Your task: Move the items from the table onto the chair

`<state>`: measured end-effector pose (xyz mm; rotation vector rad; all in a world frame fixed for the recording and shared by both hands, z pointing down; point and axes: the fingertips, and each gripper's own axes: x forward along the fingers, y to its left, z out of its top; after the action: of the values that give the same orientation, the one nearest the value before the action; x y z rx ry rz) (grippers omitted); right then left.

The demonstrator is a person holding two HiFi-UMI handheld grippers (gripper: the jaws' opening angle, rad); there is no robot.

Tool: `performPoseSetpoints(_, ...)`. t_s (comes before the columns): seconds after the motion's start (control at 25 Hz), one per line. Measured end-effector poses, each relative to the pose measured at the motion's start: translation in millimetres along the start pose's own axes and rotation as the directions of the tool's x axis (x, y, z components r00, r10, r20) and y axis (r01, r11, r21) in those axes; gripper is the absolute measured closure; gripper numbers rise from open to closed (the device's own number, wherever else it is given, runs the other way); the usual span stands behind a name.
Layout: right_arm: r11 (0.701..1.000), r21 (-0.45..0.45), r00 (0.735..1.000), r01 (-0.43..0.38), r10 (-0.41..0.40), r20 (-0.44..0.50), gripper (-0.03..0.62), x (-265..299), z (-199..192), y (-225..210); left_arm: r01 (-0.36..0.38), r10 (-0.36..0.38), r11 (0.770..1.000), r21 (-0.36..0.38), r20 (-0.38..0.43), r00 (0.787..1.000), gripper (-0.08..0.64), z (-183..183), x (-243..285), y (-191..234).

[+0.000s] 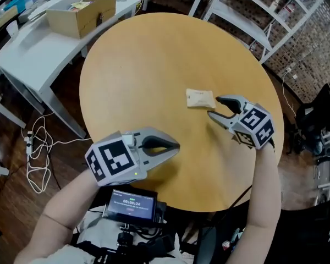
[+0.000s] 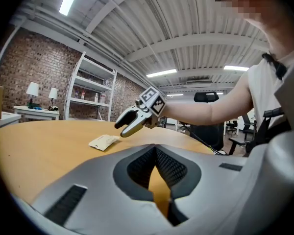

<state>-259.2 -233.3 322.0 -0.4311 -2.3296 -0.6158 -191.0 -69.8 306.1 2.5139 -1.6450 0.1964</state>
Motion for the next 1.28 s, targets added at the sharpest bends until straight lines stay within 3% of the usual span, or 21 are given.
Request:
performPoseSetpoints(0.32, 0.971, -0.162, 0.98, -0.178, 0.16, -0.122, 0.336, 59.4, 12.0, -9.6, 0.01, -0.011, 1.0, 0.017, 0.011, 1.0, 0.552, -2.0, -1.2, 5.7)
performPoseSetpoints(0.4, 0.97, -0.134, 0.973, -0.202, 0.183, -0.142, 0.336, 69.6, 6.9, -5.7, 0.011, -0.011, 1.0, 0.016, 0.011, 1.0, 0.552, -2.2, -1.3, 5.5)
performPoseSetpoints(0.6, 0.976, 0.003, 0.971, -0.22, 0.219, -0.091, 0.373, 68.2, 0.4, -1.4, 0.011, -0.011, 1.0, 0.014, 0.009, 1.0, 0.552, -3.0, -1.5, 4.2)
performPoseSetpoints(0.8, 0.992, 0.018, 0.99, -0.125, 0.126, -0.065, 0.423, 61.5, 2.0, -0.8, 0.01, -0.01, 1.0, 0.009, -0.001, 1.0, 0.552, -9.5, -7.9, 13.0)
performPoseSetpoints(0.96, 0.998, 0.05, 0.998, -0.028, 0.025, 0.053, 0.426, 59.8, 25.7, 18.8, -0.005, 0.005, 1.0, 0.015, -0.001, 1.0, 0.552, -38.4, -25.7, 31.1)
performPoseSetpoints(1.16, 0.995, 0.081, 0.98, 0.06, -0.074, 0.186, 0.431, -18.1, 35.3, 63.0, -0.051, 0.051, 0.999, -0.011, 0.018, 0.999, 0.552, -9.9, -6.7, 16.7)
performPoseSetpoints(1.28, 0.984, 0.156, 0.952, 0.09, -0.131, 0.276, 0.433, -51.4, 34.0, 89.2, -0.019, 0.02, 1.0, -0.004, 0.022, 1.0, 0.552, -6.0, 6.4, 8.8)
